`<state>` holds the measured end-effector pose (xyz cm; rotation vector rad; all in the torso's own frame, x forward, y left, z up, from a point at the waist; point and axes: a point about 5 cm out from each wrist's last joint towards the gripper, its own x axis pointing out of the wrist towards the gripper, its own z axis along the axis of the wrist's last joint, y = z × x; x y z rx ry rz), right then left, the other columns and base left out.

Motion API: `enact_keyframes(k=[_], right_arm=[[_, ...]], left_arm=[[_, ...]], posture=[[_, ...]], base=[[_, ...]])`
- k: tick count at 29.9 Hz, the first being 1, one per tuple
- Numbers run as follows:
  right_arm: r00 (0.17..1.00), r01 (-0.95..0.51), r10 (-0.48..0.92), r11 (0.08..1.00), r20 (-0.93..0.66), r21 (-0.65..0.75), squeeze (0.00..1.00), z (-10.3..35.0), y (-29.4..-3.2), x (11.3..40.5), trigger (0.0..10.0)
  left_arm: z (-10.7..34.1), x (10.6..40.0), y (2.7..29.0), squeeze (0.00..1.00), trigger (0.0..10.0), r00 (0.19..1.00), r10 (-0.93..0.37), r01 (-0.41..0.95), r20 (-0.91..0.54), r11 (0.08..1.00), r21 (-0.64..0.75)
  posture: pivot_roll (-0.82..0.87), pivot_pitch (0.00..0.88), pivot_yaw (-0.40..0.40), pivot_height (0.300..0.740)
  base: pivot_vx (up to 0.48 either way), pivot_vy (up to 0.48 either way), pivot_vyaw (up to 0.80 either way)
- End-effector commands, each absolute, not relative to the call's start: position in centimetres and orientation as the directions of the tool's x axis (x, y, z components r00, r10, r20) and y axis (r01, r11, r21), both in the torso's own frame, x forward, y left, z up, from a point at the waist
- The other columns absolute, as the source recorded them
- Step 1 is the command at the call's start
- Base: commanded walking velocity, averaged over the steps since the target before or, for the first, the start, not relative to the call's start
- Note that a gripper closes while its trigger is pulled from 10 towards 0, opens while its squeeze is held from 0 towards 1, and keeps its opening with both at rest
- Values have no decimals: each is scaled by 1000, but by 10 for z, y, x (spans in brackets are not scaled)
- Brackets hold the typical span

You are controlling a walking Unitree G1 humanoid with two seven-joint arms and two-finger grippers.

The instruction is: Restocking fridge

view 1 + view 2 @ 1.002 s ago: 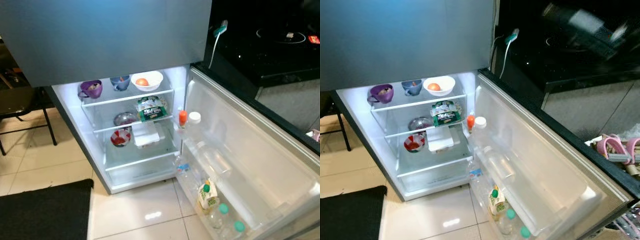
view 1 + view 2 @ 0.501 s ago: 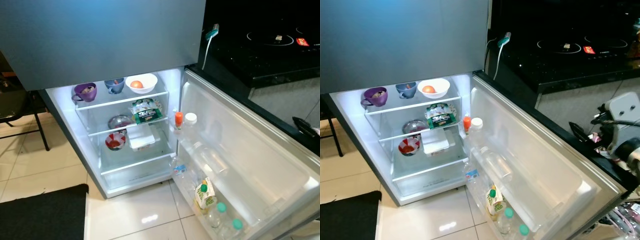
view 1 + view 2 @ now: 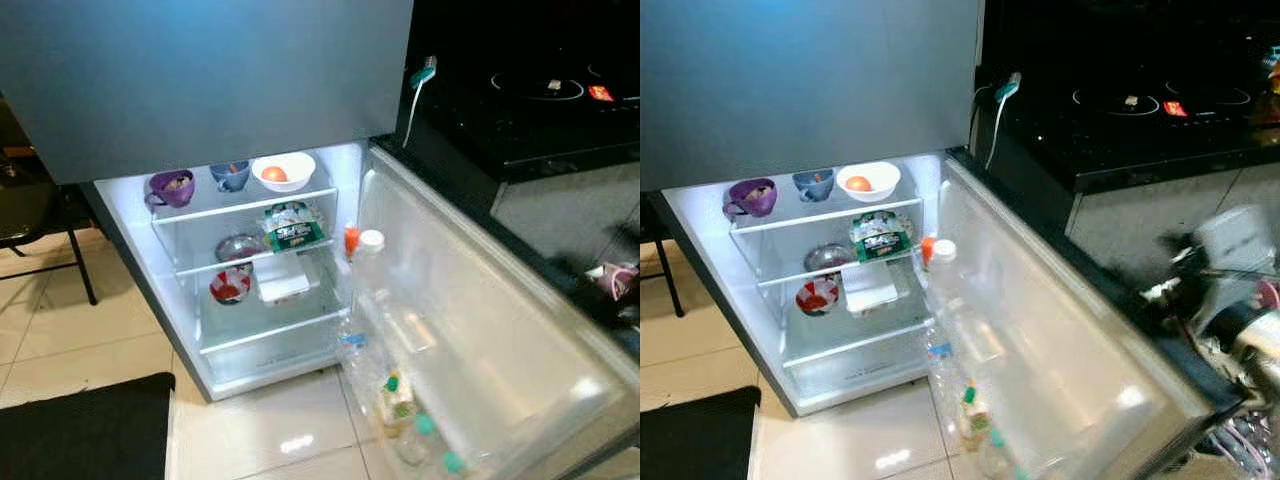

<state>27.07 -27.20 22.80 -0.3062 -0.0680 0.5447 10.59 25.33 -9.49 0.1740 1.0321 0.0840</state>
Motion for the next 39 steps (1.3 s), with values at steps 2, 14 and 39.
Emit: enact_keyframes(k=[2,14,39], right_arm=[[755,-646,654,733,-44,-213,0,218,-242,266,10000],[829,-436,473,881,297,-187,0,293,-286,271,10000],[976,-100,143,965,166,-244,0,249,-333,286,10000]], left_arm=[[-96,99,256,0,10000,488,155,22,-859,982,190],[-97,95,257,0,10000,473,167,15,-865,980,197],[-98,92,258,0,10000,462,164,11,-872,982,190]], posture=[[-117,114,44,740],[-111,112,35,740],[-110,115,41,740]], base=[[0,0,0],[0,0,0],[-102,0,0]])
